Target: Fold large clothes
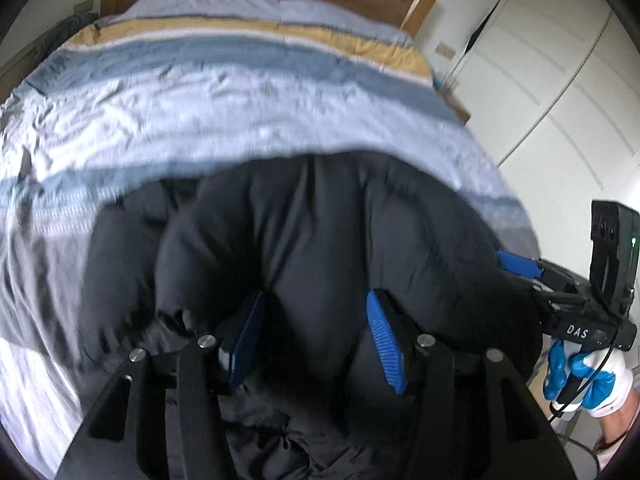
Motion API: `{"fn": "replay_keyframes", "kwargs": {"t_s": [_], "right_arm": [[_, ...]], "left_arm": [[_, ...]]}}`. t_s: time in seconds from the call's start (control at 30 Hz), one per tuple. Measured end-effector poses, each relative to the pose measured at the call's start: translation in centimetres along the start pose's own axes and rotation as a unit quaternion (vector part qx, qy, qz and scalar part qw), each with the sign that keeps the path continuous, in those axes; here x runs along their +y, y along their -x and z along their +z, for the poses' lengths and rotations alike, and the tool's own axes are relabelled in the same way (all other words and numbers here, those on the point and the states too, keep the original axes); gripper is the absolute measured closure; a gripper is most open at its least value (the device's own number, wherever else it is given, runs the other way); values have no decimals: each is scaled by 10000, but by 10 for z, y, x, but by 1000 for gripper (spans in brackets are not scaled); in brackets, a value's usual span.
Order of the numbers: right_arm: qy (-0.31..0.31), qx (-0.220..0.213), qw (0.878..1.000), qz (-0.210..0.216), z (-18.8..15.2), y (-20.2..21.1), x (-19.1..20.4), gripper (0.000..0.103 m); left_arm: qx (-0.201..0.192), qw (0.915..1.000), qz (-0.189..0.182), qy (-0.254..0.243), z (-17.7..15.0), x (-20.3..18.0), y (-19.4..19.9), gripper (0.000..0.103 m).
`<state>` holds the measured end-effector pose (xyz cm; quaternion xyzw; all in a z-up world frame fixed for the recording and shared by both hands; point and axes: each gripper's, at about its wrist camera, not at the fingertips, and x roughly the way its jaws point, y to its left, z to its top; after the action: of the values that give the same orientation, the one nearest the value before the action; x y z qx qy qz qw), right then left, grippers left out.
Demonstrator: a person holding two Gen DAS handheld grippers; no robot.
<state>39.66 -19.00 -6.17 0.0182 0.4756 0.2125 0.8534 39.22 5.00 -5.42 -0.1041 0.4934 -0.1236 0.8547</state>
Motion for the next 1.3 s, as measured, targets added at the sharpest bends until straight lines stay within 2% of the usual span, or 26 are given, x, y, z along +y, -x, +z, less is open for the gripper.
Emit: {"fn": "replay_keyframes", "kwargs": {"t_s": [0.2, 0.37, 0.47, 0.57, 0.73, 0.8, 0.9, 1.03, 1.13, 1.23, 1.3], "right_arm": [[476, 374, 9977, -302, -37, -26, 1, 35], [317, 700, 9962, -422, -58, -4, 2, 35], [-7, 826, 9957, -416, -78, 29, 0, 35], [-159, 868, 9942, -615, -103, 69, 5, 35], [-730, 803, 9892, -986, -149, 142, 28, 35], [-835, 705, 9876, -1131, -162, 172, 44, 35], [-979, 540, 9855, -1274, -170, 206, 67, 34], [-1158, 399, 9796, -1593, -176, 235, 83, 34], [-1246, 321, 9754, -1791, -177, 254, 94, 33], [-1282, 99, 9717, -1982, -181, 277, 104, 29], [-1423, 0, 9693, -2006, -185, 288, 105, 29]], "left_arm": [[320, 9987, 395, 67, -42, 3, -31, 52], [511, 9954, 734, 334, -62, -3, -18, 51], [655, 9934, 790, 502, -78, -9, 7, 51], [661, 9929, 726, 668, -96, -11, 42, 51], [730, 9931, 827, 408, -115, -4, 105, 51], [672, 9942, 751, 363, -116, 6, 132, 51], [460, 9956, 804, 147, -111, 19, 171, 51], [110, 9979, 640, 8, -107, 39, 208, 51], [34, 9989, 465, -50, -111, 46, 220, 51], [-6, 9993, 308, -197, -122, 50, 229, 51], [20, 9989, 305, -344, -130, 54, 232, 51]]}}
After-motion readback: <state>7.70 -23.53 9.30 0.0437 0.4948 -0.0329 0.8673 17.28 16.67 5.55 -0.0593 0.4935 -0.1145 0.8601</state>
